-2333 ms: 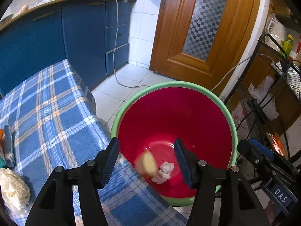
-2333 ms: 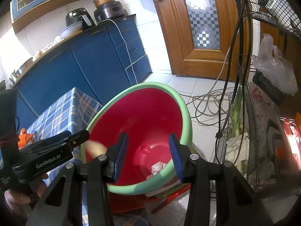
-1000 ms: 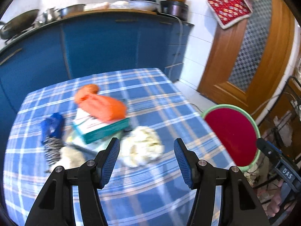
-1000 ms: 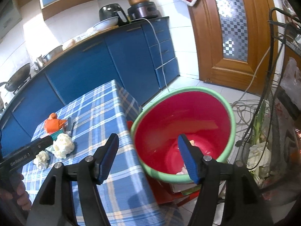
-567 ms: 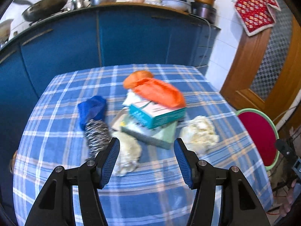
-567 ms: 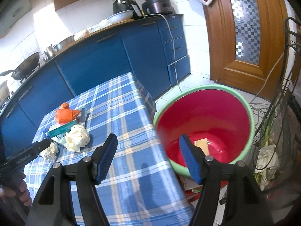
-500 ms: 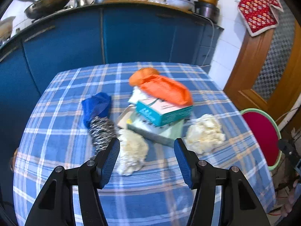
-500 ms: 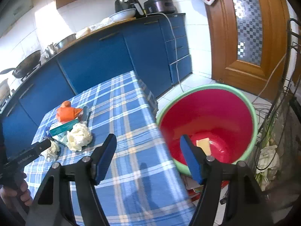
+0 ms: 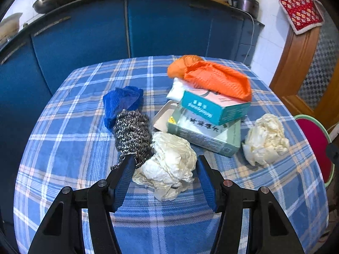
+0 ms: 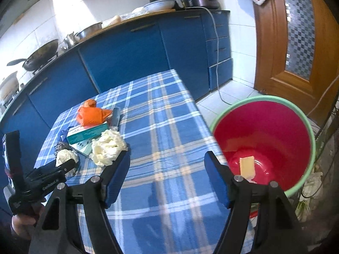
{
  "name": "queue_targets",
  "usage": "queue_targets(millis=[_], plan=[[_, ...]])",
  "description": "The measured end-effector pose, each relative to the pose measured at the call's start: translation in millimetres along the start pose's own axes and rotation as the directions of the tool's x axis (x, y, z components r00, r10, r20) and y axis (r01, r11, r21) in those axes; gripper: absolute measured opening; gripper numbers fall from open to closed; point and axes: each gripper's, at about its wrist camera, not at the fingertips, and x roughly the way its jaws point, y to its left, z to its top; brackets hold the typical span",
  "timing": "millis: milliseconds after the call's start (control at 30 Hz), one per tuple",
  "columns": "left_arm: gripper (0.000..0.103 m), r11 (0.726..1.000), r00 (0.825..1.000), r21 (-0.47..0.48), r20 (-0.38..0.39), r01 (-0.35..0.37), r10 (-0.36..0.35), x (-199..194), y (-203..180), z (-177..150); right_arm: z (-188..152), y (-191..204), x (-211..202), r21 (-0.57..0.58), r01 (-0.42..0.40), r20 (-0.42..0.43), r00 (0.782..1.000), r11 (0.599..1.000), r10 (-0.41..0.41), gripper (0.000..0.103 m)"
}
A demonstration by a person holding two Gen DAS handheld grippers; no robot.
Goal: Collect trash
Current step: 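Grasp a crumpled tissue with the left tool while the right tool grasps another tissue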
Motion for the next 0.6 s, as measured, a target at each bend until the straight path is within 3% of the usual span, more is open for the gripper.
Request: queue_targets(millis=[333,600], plan=[[0.035,0.999,0.999,-0.01,0.004,0.046,-0.046,7,5,-1,4,32,29,-0.058,-0.049,-0.059,0.997,0.997,0.045,0.073],[0.032,0.996,0.997,-0.034,0.005,0.081,-0.081,8,10,-1,7,61,56,-0.102,-0.093,-0.105,0.991,0.99,0.082,0.075]])
